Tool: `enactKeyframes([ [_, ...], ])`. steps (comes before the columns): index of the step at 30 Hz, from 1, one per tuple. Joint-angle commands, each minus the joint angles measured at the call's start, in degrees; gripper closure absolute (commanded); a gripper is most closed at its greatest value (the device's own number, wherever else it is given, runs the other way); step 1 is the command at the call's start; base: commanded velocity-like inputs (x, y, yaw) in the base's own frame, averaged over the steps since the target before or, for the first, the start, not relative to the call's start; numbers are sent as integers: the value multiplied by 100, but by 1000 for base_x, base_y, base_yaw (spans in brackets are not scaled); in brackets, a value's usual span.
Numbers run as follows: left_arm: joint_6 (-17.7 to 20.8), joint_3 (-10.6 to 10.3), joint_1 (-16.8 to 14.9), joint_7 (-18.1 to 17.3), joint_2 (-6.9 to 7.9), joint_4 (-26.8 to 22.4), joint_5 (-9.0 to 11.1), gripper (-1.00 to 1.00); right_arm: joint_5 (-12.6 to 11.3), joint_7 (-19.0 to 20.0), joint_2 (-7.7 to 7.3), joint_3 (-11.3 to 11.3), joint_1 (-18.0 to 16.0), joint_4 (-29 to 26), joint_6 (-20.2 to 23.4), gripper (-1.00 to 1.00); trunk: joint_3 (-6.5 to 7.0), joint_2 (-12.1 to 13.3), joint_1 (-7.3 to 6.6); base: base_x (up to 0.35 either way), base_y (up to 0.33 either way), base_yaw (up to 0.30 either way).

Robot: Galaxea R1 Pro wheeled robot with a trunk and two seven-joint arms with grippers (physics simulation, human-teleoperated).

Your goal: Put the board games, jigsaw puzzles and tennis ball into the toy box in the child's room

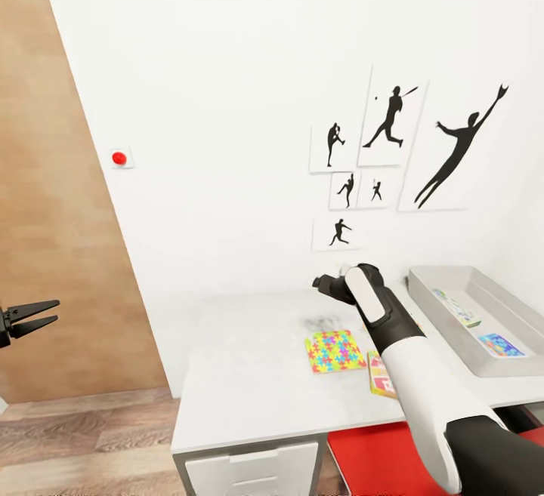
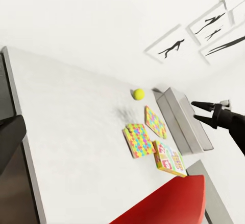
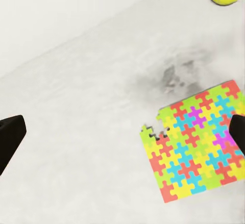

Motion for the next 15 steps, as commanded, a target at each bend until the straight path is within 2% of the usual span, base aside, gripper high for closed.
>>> enactKeyframes([
  [1, 60, 9, -8, -41, -1, -2, -43, -100, -70, -58, -63, -8, -5, 36, -2, -100, -24, -15, 4, 3, 1, 0],
  [3, 59, 9, -8, -41, -1, -2, -43, -100, -75, -57, -150, -82, -4, 143, -25, -100, -43, -15, 4, 2, 1, 0],
  [4, 59, 9, -8, -41, -1, -2, -44, -100, -61, -50, -281, -253, -10, 435, -111, -100, -52, -15, 4, 0, 0, 0],
  [15, 59, 6, -8, -41, -9, -2, -52, -100, -43, -47, -369, -309, -34, 605, -227, -100, -156, -15, 4, 0, 0, 0],
])
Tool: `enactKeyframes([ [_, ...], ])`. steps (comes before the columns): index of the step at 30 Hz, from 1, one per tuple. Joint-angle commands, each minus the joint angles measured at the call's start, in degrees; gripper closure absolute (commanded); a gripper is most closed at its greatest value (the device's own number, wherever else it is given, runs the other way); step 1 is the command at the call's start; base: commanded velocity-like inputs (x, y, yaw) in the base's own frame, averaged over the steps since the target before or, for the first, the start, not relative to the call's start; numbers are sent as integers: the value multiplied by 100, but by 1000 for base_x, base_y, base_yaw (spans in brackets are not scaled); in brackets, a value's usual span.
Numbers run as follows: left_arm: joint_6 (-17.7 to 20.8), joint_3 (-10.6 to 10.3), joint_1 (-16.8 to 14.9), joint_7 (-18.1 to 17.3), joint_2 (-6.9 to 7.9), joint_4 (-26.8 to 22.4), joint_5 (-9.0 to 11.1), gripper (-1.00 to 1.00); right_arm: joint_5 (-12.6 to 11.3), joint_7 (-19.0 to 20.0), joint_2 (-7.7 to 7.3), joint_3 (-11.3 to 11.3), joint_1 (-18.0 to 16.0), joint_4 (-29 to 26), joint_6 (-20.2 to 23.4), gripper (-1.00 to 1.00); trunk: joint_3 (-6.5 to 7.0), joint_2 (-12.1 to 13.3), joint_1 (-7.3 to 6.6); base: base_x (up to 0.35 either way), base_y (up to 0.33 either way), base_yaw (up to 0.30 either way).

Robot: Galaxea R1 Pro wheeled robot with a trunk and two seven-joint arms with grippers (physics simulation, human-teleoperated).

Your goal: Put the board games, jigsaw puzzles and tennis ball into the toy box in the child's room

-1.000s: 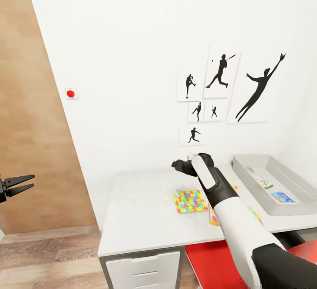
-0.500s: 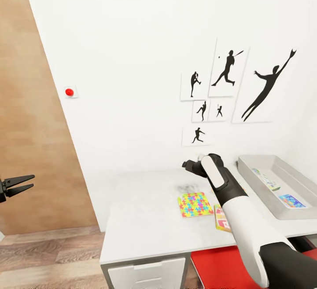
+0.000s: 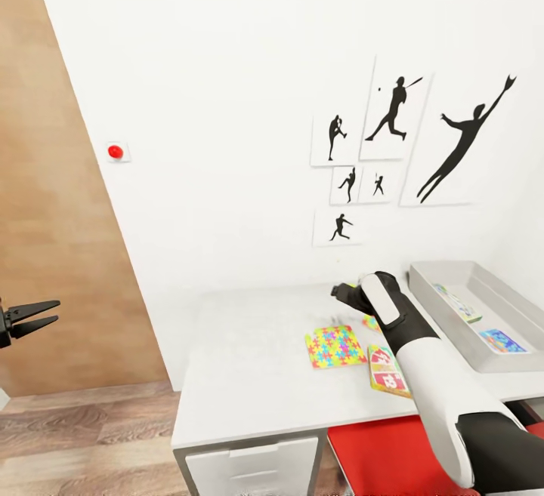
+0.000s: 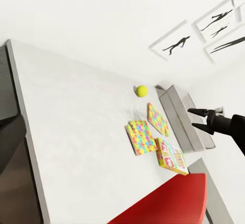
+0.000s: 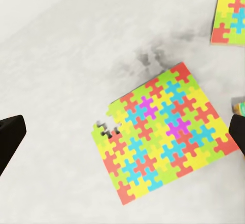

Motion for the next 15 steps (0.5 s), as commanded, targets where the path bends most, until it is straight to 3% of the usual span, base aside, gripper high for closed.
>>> enactKeyframes([
  [1, 60, 9, -8, -41, -1, -2, -44, -100, -47, -51, -7, 13, -7, 3, 7, -100, -23, -14, 4, 0, 0, 0],
  [8, 55, 4, -8, -41, -2, -2, -44, -100, -50, -49, -110, 11, -10, 21, 5, -100, -90, -14, 4, 2, 0, 0],
  [15, 43, 4, -8, -41, -2, -2, -44, -100, -50, -19, -135, 19, -4, 31, -1, -100, -156, -14, 4, 186, 0, 0],
])
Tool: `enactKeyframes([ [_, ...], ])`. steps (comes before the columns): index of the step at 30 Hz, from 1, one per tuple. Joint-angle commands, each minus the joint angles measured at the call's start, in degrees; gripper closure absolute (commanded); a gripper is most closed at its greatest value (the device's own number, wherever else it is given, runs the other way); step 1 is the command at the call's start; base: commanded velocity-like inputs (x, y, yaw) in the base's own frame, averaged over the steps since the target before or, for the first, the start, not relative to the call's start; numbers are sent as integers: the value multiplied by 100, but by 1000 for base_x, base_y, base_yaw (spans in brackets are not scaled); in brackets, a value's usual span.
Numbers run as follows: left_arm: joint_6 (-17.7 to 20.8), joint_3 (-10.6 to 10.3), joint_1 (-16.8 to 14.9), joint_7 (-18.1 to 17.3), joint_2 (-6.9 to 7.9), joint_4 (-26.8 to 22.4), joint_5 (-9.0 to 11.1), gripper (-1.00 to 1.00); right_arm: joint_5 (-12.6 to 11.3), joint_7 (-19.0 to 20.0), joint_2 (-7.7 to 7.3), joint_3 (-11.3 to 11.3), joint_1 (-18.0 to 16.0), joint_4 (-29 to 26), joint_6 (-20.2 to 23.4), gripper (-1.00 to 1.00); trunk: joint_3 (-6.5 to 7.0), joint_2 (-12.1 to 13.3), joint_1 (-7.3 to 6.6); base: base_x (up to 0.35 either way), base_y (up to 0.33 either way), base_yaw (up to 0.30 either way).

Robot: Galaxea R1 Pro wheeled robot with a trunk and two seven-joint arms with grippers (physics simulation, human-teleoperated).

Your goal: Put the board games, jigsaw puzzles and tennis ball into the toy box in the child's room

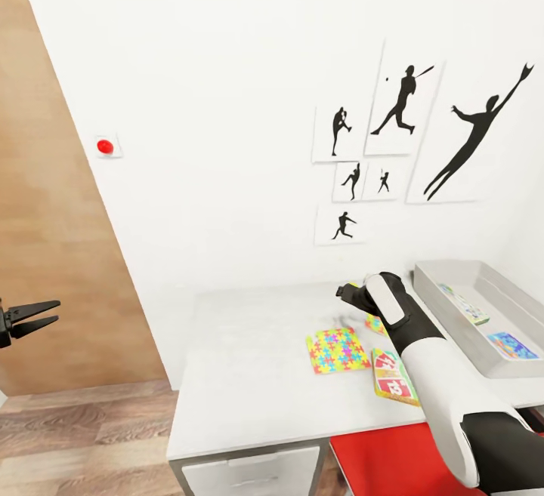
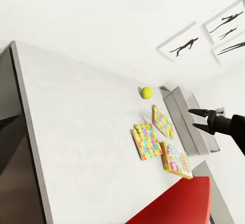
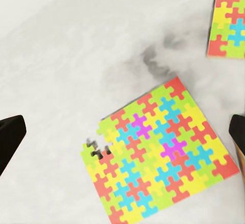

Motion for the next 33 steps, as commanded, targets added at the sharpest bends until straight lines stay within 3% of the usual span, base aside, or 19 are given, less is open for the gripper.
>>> enactKeyframes([
  [1, 59, 10, -8, -41, -1, -3, -44, -100, -60, -55, -7, 30, -3, -6, 4, -100, -23, -14, 5, 62, 0, 0],
  [12, 58, 12, -8, -41, -1, -3, -44, -100, -56, -53, -28, 24, -14, 192, -8, -100, -127, -14, 5, 12, 0, 0],
  [15, 58, 10, -8, -41, -1, -5, -44, -100, -56, -47, -150, 22, -17, 426, -199, -100, -156, -14, 5, 0, 0, 0],
  [21, 58, 10, -8, -41, -1, -3, -44, -100, -47, -37, -254, 22, -19, 606, -385, -100, -212, -14, 5, 0, 0, 0],
  [33, 50, 10, -8, -41, -1, -3, -52, -100, -35, -35, -262, 21, -47, 636, -421, -100, -326, -14, 5, 11, 4, 0],
])
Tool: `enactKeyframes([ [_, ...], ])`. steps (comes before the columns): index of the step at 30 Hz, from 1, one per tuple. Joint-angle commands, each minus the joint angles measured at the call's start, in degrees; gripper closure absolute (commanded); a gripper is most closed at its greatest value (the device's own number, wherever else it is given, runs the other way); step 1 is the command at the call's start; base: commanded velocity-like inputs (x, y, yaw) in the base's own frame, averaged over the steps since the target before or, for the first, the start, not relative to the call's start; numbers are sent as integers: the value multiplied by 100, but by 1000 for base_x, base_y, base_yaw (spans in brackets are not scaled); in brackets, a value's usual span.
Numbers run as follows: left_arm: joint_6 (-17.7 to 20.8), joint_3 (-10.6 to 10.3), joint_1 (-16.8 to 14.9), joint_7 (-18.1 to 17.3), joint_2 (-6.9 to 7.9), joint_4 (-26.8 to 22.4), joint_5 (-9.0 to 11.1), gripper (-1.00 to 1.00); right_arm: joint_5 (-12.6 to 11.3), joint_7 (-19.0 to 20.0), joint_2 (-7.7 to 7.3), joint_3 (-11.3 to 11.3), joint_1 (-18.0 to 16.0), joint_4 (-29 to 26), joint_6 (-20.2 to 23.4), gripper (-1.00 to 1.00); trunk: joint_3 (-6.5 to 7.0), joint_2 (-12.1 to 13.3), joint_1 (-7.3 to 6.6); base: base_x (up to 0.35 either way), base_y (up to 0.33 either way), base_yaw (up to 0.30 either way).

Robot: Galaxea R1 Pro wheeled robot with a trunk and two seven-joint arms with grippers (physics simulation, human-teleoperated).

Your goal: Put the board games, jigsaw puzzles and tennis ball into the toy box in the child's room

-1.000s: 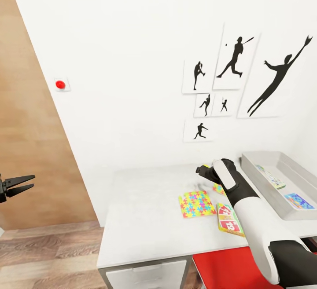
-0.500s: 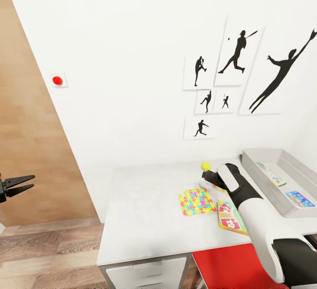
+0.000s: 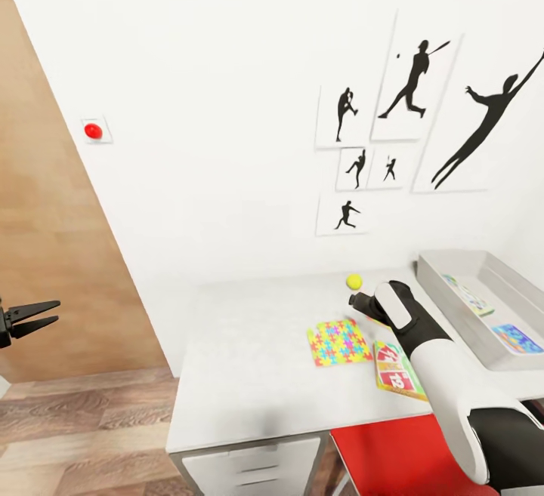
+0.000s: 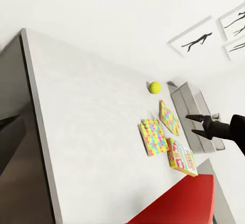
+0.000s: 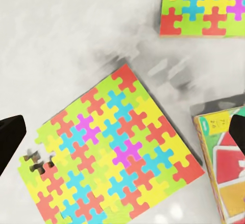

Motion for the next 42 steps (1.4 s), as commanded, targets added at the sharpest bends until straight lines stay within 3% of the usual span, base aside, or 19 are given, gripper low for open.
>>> enactKeyframes([
  [1, 60, 10, -7, -41, -3, -3, -45, -100, -59, -54, -10, 38, -11, -7, 9, -100, -22, -13, 4, 111, 60, 0],
  [42, 51, 10, -7, -41, -6, -3, -45, -100, -60, -54, -14, 47, -57, 2, 1, -100, -410, -13, 4, 55, 30, 0],
])
